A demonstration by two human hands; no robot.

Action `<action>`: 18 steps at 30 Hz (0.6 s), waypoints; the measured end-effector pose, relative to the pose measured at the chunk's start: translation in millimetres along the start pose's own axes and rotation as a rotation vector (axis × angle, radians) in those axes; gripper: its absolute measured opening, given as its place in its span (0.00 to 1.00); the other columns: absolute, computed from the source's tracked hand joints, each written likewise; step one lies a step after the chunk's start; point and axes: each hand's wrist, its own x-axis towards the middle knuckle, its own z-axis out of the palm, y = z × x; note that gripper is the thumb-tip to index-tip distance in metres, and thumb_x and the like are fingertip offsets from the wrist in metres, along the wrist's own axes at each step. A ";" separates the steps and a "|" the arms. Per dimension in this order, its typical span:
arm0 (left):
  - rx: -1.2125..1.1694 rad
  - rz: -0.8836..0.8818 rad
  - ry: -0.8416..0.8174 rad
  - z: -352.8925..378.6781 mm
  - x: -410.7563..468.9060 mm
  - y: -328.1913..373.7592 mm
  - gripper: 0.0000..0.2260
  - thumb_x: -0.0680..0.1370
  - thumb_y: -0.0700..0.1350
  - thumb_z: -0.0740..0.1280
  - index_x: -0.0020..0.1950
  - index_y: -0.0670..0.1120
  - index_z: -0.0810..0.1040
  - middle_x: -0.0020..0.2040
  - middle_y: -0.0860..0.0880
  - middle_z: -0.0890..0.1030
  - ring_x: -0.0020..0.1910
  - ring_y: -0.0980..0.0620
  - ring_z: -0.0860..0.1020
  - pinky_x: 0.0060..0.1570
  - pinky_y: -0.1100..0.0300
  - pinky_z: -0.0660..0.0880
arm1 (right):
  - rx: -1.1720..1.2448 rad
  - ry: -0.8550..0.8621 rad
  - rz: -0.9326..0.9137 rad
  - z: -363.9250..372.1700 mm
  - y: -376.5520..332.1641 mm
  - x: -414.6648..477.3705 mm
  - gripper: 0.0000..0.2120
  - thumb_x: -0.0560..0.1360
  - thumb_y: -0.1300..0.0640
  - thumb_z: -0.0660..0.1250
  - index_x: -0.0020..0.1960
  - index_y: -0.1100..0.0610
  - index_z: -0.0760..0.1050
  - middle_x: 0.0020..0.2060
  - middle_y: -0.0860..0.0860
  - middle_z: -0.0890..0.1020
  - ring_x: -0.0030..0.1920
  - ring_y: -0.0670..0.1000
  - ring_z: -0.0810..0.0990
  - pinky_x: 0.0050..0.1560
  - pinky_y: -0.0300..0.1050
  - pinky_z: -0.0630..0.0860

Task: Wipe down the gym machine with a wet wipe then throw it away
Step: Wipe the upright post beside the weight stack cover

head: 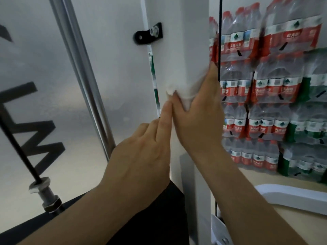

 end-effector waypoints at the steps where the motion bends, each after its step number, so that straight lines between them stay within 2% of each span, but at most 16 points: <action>1: 0.064 0.021 0.014 -3.6 -0.7 -3.8 0.35 0.67 0.40 0.59 0.76 0.38 0.60 0.50 0.46 0.80 0.41 0.49 0.78 0.28 0.58 0.78 | -0.004 0.021 -0.002 1.7 -1.2 0.7 0.39 0.76 0.45 0.69 0.75 0.67 0.58 0.67 0.62 0.72 0.62 0.50 0.67 0.58 0.26 0.57; 3: 0.170 0.094 0.002 -9.2 -1.9 -8.1 0.32 0.68 0.41 0.58 0.73 0.39 0.66 0.56 0.44 0.80 0.47 0.46 0.80 0.33 0.53 0.80 | -0.018 0.033 -0.031 2.6 5.4 -13.9 0.37 0.78 0.45 0.64 0.75 0.68 0.57 0.68 0.64 0.70 0.65 0.51 0.65 0.62 0.30 0.57; 5: 0.250 0.165 -0.057 -7.4 -4.1 -11.8 0.28 0.66 0.39 0.59 0.68 0.42 0.71 0.56 0.42 0.80 0.47 0.42 0.79 0.35 0.49 0.79 | -0.087 -0.001 -0.049 1.1 16.2 -42.5 0.34 0.81 0.46 0.59 0.75 0.69 0.54 0.71 0.66 0.65 0.70 0.57 0.63 0.69 0.40 0.62; 6: 0.287 0.189 -0.080 -5.3 -5.3 -13.3 0.25 0.66 0.39 0.58 0.63 0.43 0.75 0.53 0.42 0.80 0.46 0.42 0.79 0.36 0.48 0.78 | -0.115 -0.019 -0.053 -0.2 21.9 -56.2 0.33 0.81 0.48 0.58 0.75 0.68 0.52 0.72 0.67 0.63 0.72 0.60 0.62 0.72 0.44 0.61; 8: 0.352 0.213 -0.116 -0.7 -6.5 -17.3 0.17 0.66 0.40 0.56 0.50 0.45 0.78 0.46 0.44 0.80 0.40 0.43 0.78 0.34 0.49 0.75 | -0.163 -0.036 -0.054 -3.1 27.2 -71.6 0.32 0.81 0.56 0.63 0.75 0.68 0.50 0.73 0.68 0.60 0.75 0.62 0.58 0.76 0.44 0.53; 11: 0.372 0.259 -0.193 -1.1 -7.0 -18.3 0.08 0.64 0.39 0.58 0.35 0.46 0.76 0.33 0.46 0.76 0.30 0.46 0.74 0.29 0.55 0.67 | -0.193 -0.043 -0.119 -2.8 19.2 -50.1 0.35 0.77 0.63 0.68 0.75 0.70 0.51 0.74 0.69 0.57 0.76 0.63 0.54 0.78 0.46 0.48; 13: 0.369 0.320 -0.181 -1.8 -6.0 -20.9 0.11 0.65 0.37 0.53 0.31 0.45 0.74 0.29 0.46 0.73 0.27 0.46 0.71 0.28 0.56 0.63 | -0.201 -0.026 -0.177 3.0 5.9 -16.9 0.33 0.79 0.62 0.65 0.75 0.71 0.51 0.75 0.68 0.56 0.77 0.64 0.53 0.78 0.50 0.50; 16: 0.423 0.350 -0.127 1.9 -7.8 -31.0 0.21 0.74 0.38 0.46 0.29 0.43 0.74 0.26 0.44 0.72 0.26 0.45 0.70 0.30 0.53 0.67 | -0.260 -0.010 -0.232 7.0 -6.5 7.0 0.31 0.80 0.62 0.61 0.76 0.70 0.49 0.76 0.67 0.54 0.77 0.63 0.51 0.77 0.55 0.53; 18: 0.482 0.412 -0.103 -7.4 -7.0 -29.6 0.30 0.78 0.40 0.36 0.31 0.42 0.75 0.28 0.41 0.73 0.30 0.44 0.71 0.42 0.48 0.69 | -0.301 -0.045 -0.304 3.9 -4.4 -5.0 0.28 0.81 0.64 0.54 0.76 0.69 0.48 0.76 0.66 0.52 0.78 0.62 0.49 0.77 0.57 0.53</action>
